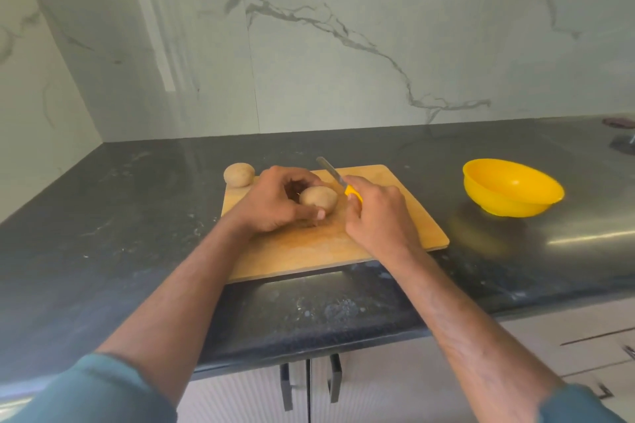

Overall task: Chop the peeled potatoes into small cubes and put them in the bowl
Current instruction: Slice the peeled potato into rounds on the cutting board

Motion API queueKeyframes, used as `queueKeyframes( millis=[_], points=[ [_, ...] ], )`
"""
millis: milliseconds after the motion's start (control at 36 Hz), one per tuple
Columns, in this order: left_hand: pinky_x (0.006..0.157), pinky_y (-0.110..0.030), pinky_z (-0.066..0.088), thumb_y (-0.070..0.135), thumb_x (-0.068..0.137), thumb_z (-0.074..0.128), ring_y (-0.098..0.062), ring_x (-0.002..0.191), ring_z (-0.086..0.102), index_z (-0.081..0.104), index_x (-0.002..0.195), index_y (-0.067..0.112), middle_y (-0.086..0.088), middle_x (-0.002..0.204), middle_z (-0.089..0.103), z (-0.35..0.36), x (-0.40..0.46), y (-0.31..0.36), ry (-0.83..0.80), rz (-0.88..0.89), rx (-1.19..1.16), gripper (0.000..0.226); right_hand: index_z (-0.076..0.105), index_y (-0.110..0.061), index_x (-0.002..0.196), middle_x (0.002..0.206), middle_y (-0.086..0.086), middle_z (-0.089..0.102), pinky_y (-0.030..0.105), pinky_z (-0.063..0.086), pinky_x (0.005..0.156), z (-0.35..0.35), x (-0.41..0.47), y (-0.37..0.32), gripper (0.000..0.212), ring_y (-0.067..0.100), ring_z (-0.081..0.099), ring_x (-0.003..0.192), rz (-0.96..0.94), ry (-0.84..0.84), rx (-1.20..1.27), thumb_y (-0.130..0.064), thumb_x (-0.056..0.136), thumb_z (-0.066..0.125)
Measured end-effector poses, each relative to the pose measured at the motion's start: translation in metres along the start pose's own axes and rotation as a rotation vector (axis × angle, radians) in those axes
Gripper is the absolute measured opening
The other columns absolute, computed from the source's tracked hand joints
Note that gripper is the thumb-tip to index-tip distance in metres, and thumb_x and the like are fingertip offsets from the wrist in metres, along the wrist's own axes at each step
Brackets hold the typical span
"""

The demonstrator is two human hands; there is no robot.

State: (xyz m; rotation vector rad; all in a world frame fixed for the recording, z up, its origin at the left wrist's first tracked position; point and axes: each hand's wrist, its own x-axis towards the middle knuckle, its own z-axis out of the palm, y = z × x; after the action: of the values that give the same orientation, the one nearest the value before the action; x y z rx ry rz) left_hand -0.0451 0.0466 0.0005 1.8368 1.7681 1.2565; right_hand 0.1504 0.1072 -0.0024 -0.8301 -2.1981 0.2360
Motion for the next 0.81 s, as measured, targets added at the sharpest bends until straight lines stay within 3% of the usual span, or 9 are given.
queueKeyframes(
  millis=[111, 222, 556, 806],
  points=[
    [0.083, -0.049, 0.059, 0.035, 0.061, 0.096, -0.019, 0.089, 0.071, 0.077, 0.098, 0.019, 0.002, 0.094, 0.076, 0.0007, 0.0016, -0.0026, 0.04, -0.019, 0.019, 0.045, 0.067, -0.018, 0.13, 0.106, 0.005, 0.076, 0.035, 0.057, 0.081, -0.002, -0.0038, 0.0002, 0.038, 0.029, 0.069, 0.094, -0.014, 0.012, 0.004, -0.014, 0.093, 0.058],
    [0.082, -0.043, 0.06, 0.027, 0.063, 0.099, -0.012, 0.087, 0.07, 0.076, 0.098, 0.018, 0.004, 0.093, 0.075, 0.0012, 0.0039, -0.0025, 0.063, -0.015, 0.079, 0.044, 0.071, -0.021, 0.125, 0.113, -0.003, 0.075, 0.036, 0.057, 0.088, -0.0027, -0.0077, 0.0049, 0.037, 0.022, 0.069, 0.103, 0.042, 0.032, 0.033, -0.017, 0.091, 0.059],
    [0.081, -0.04, 0.059, 0.026, 0.067, 0.094, -0.011, 0.099, 0.069, 0.074, 0.109, 0.02, 0.011, 0.103, 0.074, 0.0032, 0.0052, -0.0012, 0.049, 0.099, 0.115, 0.047, 0.067, -0.017, 0.13, 0.11, 0.006, 0.075, 0.04, 0.057, 0.085, 0.0026, -0.0078, 0.0021, 0.039, 0.029, 0.068, 0.101, -0.005, -0.034, 0.005, -0.017, 0.093, 0.056],
    [0.078, -0.033, 0.056, 0.026, 0.067, 0.096, -0.012, 0.084, 0.065, 0.078, 0.109, 0.021, 0.011, 0.091, 0.068, 0.004, 0.005, -0.0012, 0.069, 0.103, 0.178, 0.046, 0.063, -0.021, 0.134, 0.107, 0.005, 0.074, 0.038, 0.057, 0.081, 0.003, -0.0076, -0.0012, 0.04, 0.026, 0.068, 0.098, 0.01, -0.064, -0.023, -0.022, 0.094, 0.054]
  ],
)
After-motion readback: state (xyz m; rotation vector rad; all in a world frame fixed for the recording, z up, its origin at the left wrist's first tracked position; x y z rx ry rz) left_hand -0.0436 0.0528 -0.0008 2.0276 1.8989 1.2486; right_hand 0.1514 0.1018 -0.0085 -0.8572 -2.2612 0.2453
